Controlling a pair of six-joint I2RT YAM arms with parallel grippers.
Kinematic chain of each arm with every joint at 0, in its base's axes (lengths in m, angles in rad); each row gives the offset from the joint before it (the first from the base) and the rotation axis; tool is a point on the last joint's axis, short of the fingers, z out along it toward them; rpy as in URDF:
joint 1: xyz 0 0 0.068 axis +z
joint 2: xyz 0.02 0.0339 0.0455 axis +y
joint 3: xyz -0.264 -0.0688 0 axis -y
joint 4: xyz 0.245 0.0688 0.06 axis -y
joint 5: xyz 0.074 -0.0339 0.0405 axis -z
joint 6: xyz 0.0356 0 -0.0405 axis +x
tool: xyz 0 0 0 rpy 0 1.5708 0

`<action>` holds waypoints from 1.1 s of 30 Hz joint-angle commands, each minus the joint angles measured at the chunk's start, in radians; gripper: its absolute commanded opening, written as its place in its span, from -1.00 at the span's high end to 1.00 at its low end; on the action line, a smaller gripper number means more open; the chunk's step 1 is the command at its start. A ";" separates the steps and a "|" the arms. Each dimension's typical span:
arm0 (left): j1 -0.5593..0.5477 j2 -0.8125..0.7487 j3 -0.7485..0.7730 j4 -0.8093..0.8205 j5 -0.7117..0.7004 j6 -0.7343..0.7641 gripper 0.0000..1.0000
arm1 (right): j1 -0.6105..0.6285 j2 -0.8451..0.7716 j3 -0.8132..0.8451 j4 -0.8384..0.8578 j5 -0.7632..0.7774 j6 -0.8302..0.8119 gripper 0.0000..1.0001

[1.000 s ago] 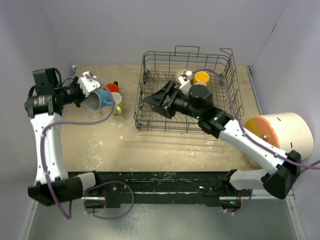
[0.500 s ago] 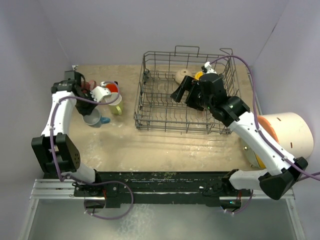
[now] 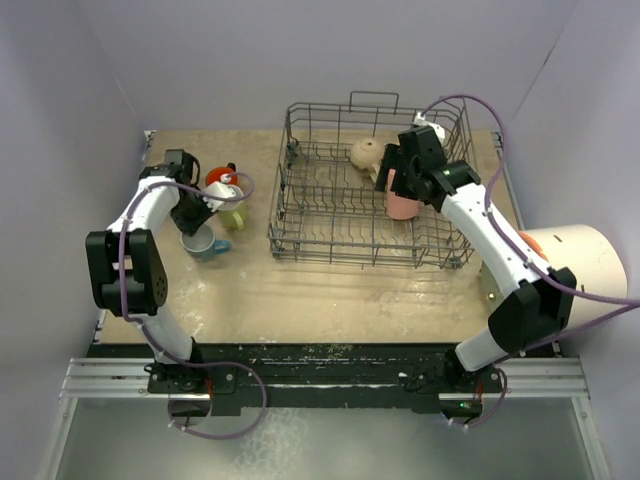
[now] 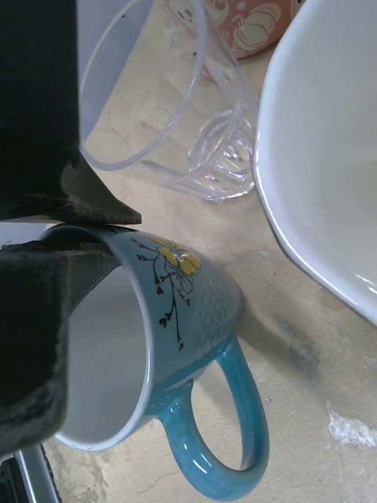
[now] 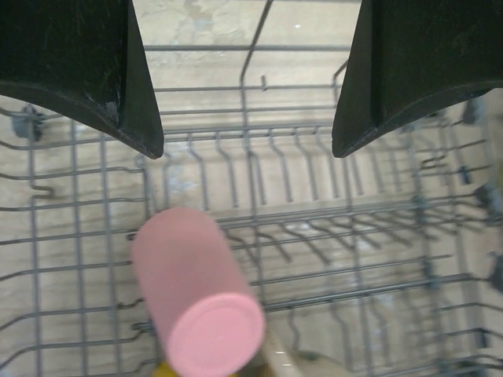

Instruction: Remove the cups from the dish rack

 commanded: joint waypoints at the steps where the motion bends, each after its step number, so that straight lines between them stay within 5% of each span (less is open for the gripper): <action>1: 0.000 -0.012 0.028 0.033 0.007 -0.037 0.80 | -0.026 0.053 0.041 -0.007 0.130 -0.082 -0.82; 6: -0.001 -0.052 0.030 0.022 0.047 -0.049 0.31 | -0.028 0.166 0.118 -0.013 0.241 -0.116 -0.91; 10: -0.001 -0.099 0.078 -0.016 0.080 -0.056 -0.36 | -0.028 0.257 0.202 -0.004 0.294 -0.153 -0.99; 14: -0.001 -0.137 0.165 -0.088 0.103 -0.063 -0.55 | -0.031 0.353 0.305 -0.019 0.329 -0.172 -1.00; 15: -0.001 -0.150 0.185 -0.104 0.114 -0.062 -0.90 | -0.032 0.379 0.322 -0.024 0.338 -0.176 -1.00; 16: -0.001 -0.162 0.205 -0.113 0.119 -0.062 -0.96 | -0.032 0.399 0.338 -0.025 0.346 -0.182 -1.00; 33: 0.000 -0.321 0.372 -0.240 0.228 -0.104 -0.99 | -0.034 0.460 0.308 -0.016 0.339 -0.196 -0.64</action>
